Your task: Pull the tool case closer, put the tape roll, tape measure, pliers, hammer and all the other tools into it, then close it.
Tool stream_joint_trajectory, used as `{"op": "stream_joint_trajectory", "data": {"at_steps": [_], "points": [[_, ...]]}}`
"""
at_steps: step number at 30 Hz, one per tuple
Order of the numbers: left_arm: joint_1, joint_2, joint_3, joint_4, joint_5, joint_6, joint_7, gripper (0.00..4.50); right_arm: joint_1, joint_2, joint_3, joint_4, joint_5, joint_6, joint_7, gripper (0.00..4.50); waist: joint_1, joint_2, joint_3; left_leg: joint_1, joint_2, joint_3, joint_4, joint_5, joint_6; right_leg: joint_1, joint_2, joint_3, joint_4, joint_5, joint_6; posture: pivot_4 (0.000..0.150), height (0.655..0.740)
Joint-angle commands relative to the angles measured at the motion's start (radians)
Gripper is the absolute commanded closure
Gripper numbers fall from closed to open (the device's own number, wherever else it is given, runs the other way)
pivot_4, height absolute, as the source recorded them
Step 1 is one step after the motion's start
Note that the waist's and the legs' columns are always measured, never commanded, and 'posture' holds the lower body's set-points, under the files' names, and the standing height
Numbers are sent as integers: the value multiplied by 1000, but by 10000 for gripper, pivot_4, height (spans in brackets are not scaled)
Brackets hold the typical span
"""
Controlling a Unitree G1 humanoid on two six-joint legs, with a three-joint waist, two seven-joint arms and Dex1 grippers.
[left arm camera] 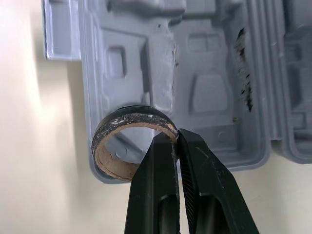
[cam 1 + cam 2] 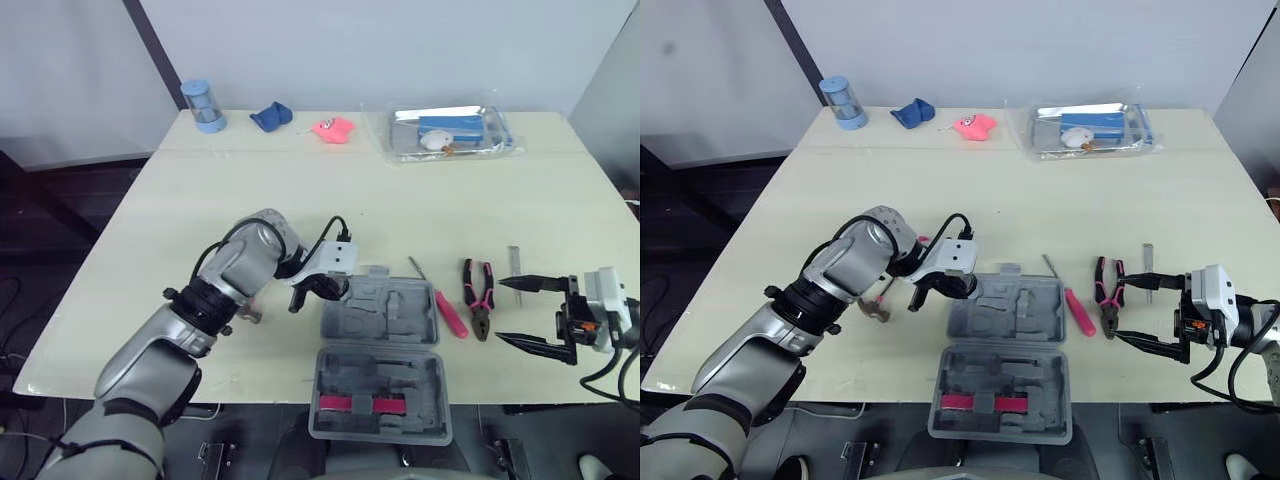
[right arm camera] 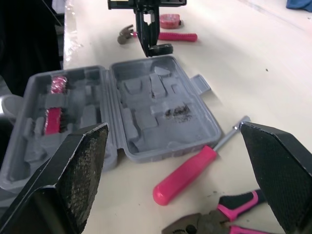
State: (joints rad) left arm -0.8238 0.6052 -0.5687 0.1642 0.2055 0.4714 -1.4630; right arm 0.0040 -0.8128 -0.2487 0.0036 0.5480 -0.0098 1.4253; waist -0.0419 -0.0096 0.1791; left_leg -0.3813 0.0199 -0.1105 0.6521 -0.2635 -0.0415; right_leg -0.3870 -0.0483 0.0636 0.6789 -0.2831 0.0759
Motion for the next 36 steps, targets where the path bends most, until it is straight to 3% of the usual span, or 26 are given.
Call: {"op": "stream_joint_trajectory", "data": {"at_steps": [1,13,36], "points": [[-21,-12,-1,21,-8,-16,-1,44318,3,-2,-31,-8,7,-26,-2,0,0,0,0,0,0,0,0,0,0,0,0,0,0,0,0,1500,7400],[-42,-73,8,152,-16,-59,11,44318,18,-3,-34,-4,15,-55,3,0,-1,0,0,0,0,0,0,0,0,0,0,0,0,0,0,1500,7400],[-66,-78,6,249,6,-105,3,44318,37,17,-44,-7,25,-71,-6,0,-1,0,0,0,0,0,0,0,0,0,0,0,0,0,0,1500,7400]]}}
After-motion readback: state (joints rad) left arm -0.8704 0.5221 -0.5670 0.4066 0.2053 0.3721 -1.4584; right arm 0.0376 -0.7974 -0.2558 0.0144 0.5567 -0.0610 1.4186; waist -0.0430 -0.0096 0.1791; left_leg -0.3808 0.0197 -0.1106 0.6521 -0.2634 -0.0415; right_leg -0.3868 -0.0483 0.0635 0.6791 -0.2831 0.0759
